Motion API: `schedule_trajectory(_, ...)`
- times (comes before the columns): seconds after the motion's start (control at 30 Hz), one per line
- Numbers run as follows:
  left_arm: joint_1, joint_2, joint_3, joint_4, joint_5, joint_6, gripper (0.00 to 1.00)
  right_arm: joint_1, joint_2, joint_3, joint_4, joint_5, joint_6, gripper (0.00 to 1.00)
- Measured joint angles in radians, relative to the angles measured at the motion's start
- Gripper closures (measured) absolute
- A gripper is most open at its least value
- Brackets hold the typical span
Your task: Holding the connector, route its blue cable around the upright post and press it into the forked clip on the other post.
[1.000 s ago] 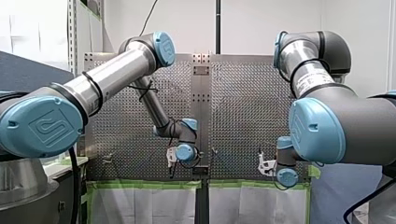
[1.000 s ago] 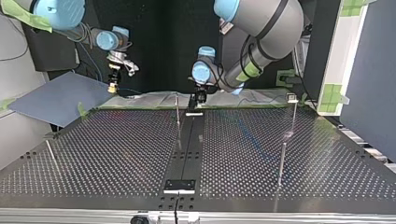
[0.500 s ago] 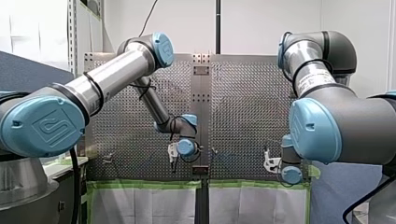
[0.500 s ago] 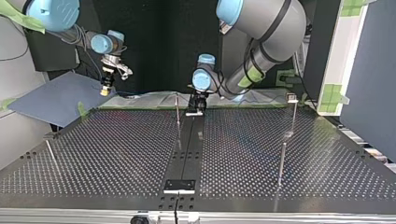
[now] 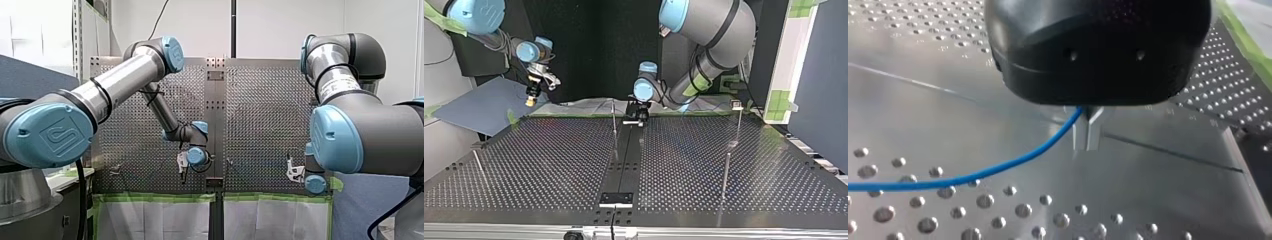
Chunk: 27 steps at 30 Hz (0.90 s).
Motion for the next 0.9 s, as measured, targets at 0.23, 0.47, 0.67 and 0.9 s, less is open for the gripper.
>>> schedule_trajectory(0.23,0.004,0.000,0.000,-0.015,0.006,-0.002,1.00,-0.003,0.001,-0.005,0.007,-0.001,-0.002,1.00)
schedule_trajectory(0.47,-0.006,0.001,-0.001,-0.066,0.026,0.009,0.53,-0.004,0.001,-0.005,0.008,-0.007,0.000,1.00)
schedule_trajectory(0.67,-0.030,0.002,-0.001,-0.126,0.081,0.064,0.42,-0.004,0.001,-0.005,0.008,-0.014,0.004,1.00)
schedule_trajectory(0.9,-0.051,0.002,-0.001,-0.179,0.149,0.113,0.00,-0.004,0.001,-0.002,0.004,-0.021,0.011,1.00)
